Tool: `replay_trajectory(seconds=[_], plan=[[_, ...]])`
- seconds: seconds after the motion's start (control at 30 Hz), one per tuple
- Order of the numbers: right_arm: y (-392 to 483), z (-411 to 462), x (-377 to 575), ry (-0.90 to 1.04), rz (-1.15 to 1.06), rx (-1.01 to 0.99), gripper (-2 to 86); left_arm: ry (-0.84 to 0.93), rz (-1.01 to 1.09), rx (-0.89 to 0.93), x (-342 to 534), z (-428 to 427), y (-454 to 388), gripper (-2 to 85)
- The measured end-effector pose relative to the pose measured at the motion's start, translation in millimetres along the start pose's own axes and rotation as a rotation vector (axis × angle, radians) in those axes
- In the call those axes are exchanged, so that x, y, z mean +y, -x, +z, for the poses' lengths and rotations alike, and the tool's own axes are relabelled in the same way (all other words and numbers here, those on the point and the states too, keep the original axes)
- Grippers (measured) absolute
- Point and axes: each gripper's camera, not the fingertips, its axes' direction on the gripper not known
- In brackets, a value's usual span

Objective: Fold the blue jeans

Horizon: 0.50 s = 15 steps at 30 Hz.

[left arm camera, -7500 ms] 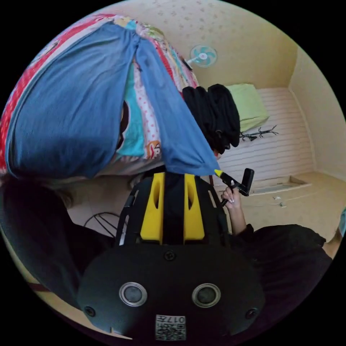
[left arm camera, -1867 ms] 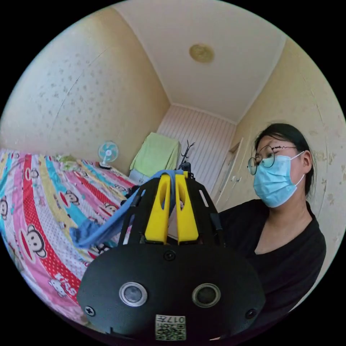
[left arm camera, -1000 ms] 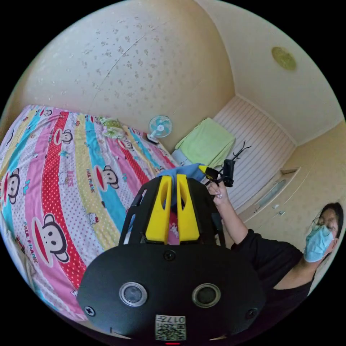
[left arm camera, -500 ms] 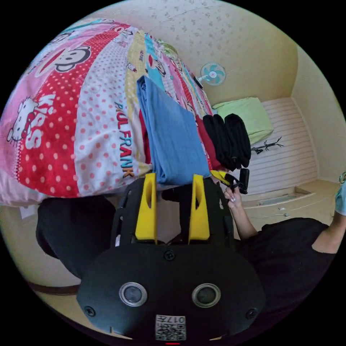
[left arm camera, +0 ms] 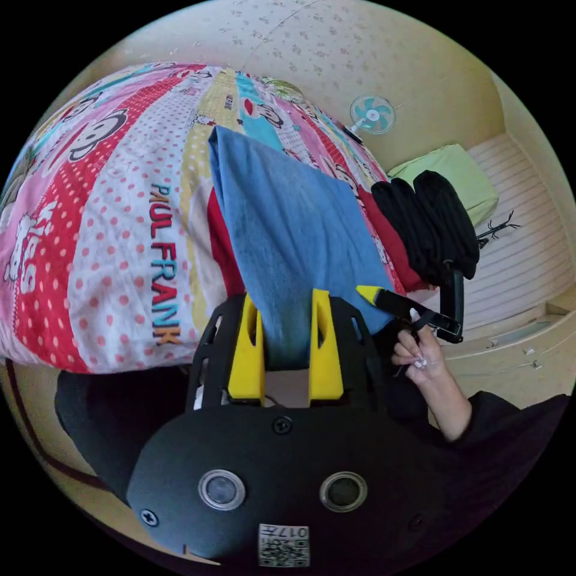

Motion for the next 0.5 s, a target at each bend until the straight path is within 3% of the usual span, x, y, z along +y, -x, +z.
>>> replay_trajectory(seconds=[0.07,0.17,0.23,0.3,0.43,0.5], plan=[[-9.8,-20.2,13.1,0.069,0.058,-0.218,6.1,0.05,-0.063,0.106,11.2,-7.6,10.0,6.5],[-3.4,-87.6,37.3,0.009,0.042,-0.535,5.3,0.028,-0.138,0.431,31.4,-42.2,20.6,6.0],[16.0,-141.7,45.1,-0.021,-0.023,-0.645,5.1,-0.014,-0.12,0.645,34.2,-85.3,9.9,5.8],[47.6,-196.5,43.4,-0.042,-0.14,-0.65,5.1,-0.054,-0.041,0.729,23.2,-119.0,-13.9,5.7],[96.4,-310.3,7.3,-0.095,-0.364,-0.471,5.1,-0.096,0.133,0.593,-34.3,-165.3,-83.6,5.9],[92.1,-359.2,-14.9,-0.142,-0.374,-0.476,5.1,-0.105,0.192,0.622,-69.4,-169.6,-110.9,5.8]])
